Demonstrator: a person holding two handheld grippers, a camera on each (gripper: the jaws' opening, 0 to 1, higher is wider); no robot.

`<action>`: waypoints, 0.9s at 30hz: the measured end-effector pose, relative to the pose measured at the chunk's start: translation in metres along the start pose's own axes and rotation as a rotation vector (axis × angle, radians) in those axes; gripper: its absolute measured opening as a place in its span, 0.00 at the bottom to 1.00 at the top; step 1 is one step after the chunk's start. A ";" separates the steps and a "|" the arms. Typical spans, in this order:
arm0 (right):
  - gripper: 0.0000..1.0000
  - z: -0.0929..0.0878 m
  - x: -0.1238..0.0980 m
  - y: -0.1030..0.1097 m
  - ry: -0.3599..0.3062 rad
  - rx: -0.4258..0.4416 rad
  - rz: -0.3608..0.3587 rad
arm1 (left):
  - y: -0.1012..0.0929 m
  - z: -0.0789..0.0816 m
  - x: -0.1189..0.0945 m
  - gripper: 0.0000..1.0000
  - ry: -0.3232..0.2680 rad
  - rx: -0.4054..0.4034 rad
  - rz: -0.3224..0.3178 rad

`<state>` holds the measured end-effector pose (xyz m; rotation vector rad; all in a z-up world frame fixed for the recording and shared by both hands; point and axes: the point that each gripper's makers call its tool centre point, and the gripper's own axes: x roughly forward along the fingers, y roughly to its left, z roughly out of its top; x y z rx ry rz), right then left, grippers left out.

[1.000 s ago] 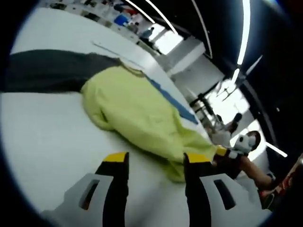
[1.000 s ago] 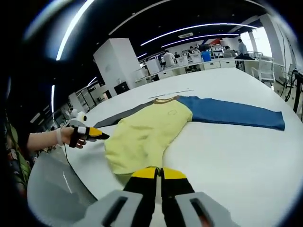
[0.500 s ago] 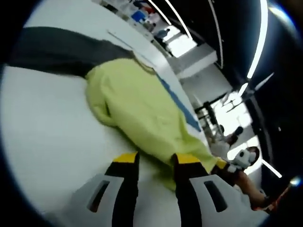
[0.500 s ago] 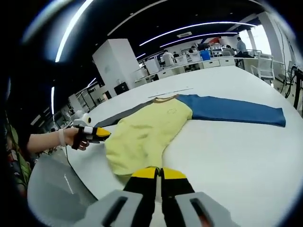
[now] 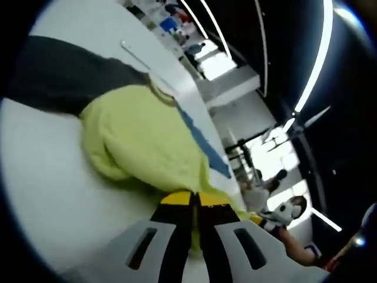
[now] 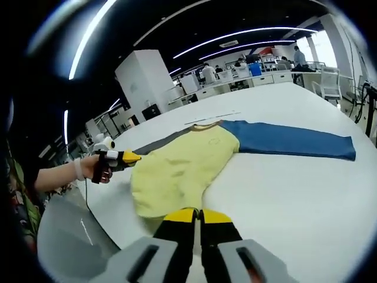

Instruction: Fold the garment on the visible template until the final outline fits inside the template.

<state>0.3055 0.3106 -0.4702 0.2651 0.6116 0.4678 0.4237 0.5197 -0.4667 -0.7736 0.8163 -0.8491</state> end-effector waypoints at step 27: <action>0.00 0.053 0.017 -0.038 -0.101 0.027 -0.083 | 0.004 0.068 0.057 0.00 -0.105 0.089 0.048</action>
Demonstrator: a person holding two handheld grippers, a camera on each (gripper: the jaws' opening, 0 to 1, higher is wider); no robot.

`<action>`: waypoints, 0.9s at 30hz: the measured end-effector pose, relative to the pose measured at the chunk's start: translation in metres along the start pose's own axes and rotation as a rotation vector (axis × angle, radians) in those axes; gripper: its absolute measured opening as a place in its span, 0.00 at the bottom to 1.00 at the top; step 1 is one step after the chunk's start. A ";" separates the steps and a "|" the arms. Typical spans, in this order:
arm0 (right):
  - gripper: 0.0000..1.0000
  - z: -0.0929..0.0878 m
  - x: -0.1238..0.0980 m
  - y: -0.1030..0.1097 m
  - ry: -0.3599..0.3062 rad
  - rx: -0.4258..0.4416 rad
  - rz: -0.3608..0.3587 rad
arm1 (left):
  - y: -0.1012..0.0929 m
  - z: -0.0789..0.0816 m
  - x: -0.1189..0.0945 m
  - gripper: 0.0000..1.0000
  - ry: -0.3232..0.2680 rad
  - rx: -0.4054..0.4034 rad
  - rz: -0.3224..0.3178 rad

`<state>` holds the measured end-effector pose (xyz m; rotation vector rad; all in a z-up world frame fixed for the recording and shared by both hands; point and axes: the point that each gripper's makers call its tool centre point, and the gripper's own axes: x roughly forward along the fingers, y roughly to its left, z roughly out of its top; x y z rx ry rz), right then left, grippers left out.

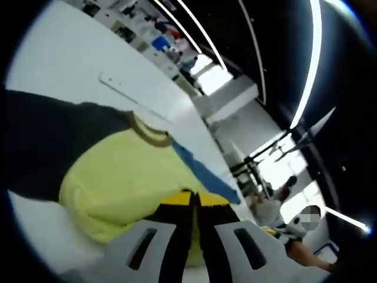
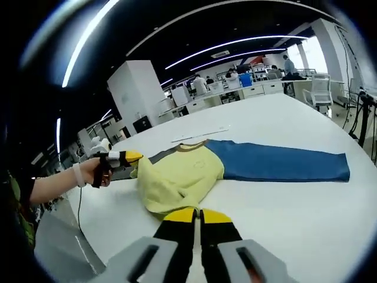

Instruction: Fold the garment on the visible template until the final outline fits inside the template.

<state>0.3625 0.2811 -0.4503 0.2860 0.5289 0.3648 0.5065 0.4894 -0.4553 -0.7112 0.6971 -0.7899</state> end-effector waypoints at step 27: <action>0.00 -0.002 0.035 -0.058 0.017 0.090 -0.137 | 0.061 -0.010 0.052 0.00 0.148 0.080 0.157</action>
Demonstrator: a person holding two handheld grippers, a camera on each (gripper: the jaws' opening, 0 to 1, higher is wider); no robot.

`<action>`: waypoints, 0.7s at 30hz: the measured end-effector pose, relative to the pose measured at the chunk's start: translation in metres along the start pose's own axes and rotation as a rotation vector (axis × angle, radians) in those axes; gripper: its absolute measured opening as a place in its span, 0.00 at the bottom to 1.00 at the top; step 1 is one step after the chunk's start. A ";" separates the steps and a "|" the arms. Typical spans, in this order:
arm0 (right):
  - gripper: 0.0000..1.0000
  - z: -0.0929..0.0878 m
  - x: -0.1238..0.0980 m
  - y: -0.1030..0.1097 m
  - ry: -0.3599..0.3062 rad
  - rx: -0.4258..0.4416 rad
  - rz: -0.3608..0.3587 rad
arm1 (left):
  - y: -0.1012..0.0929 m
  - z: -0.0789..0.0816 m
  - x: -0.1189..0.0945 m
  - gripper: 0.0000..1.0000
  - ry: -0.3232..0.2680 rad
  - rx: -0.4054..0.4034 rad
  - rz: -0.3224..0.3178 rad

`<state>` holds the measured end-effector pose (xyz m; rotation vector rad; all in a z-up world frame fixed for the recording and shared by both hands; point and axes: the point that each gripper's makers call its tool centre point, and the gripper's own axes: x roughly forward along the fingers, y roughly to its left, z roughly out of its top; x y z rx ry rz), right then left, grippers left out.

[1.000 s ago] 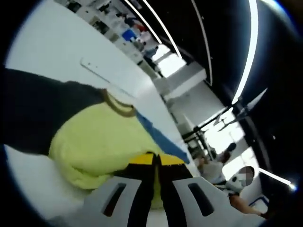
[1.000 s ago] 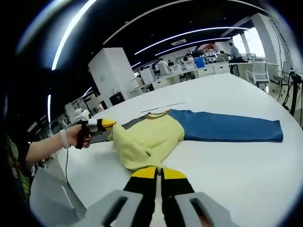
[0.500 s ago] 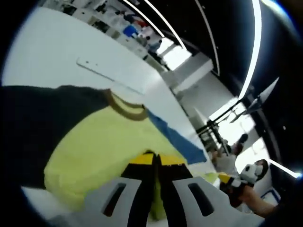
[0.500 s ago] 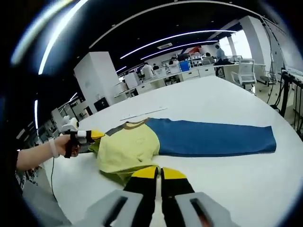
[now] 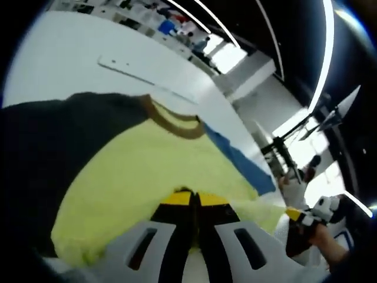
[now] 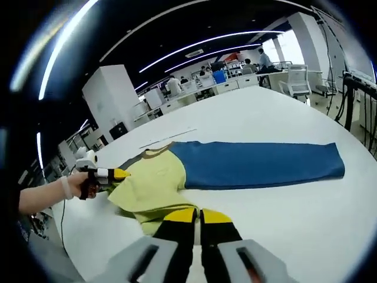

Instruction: Fold the garment on the visible template until the final outline fits inside the template.

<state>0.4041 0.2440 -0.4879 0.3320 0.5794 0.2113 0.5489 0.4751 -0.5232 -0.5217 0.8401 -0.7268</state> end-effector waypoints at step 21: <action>0.00 0.000 -0.005 0.004 0.003 0.009 0.010 | -0.038 0.006 -0.043 0.22 -0.020 0.132 -0.095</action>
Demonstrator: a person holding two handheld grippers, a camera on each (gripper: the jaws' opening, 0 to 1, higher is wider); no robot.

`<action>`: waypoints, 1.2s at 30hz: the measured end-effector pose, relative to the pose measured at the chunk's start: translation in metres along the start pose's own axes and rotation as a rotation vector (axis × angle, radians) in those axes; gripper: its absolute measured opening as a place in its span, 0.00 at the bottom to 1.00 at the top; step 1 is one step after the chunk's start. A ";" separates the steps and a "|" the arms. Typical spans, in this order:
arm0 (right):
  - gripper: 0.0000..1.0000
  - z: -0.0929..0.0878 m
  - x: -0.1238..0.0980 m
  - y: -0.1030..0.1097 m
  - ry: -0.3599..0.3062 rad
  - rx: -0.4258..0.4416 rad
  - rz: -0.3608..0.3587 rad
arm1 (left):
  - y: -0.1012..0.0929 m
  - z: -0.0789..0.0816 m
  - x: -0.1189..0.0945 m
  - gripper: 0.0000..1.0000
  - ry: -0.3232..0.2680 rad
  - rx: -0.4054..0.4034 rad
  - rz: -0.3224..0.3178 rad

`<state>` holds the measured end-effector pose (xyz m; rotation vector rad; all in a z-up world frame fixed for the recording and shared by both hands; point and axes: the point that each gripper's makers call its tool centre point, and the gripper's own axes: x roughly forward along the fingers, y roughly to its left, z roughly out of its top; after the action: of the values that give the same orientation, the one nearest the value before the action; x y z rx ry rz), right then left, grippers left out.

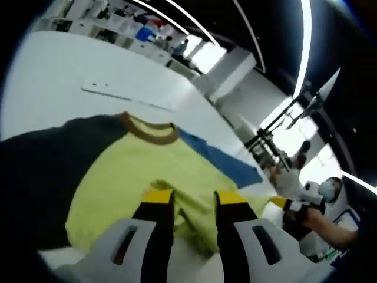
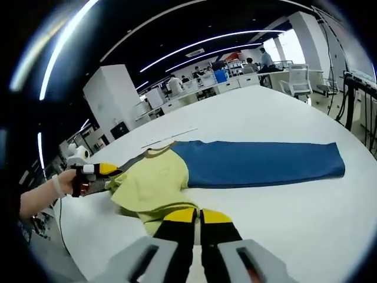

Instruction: Fold the garment on the visible template until the final outline fits inside the template.

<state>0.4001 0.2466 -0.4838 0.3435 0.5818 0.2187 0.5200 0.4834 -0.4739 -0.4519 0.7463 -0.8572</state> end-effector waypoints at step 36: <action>0.00 -0.006 -0.001 -0.001 0.000 0.035 0.004 | -0.005 -0.073 0.005 0.13 0.093 -0.042 -0.016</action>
<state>0.3959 0.2475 -0.4887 0.3785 0.5852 0.2130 0.4653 0.4717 -0.5213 -0.4576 0.8485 -0.8835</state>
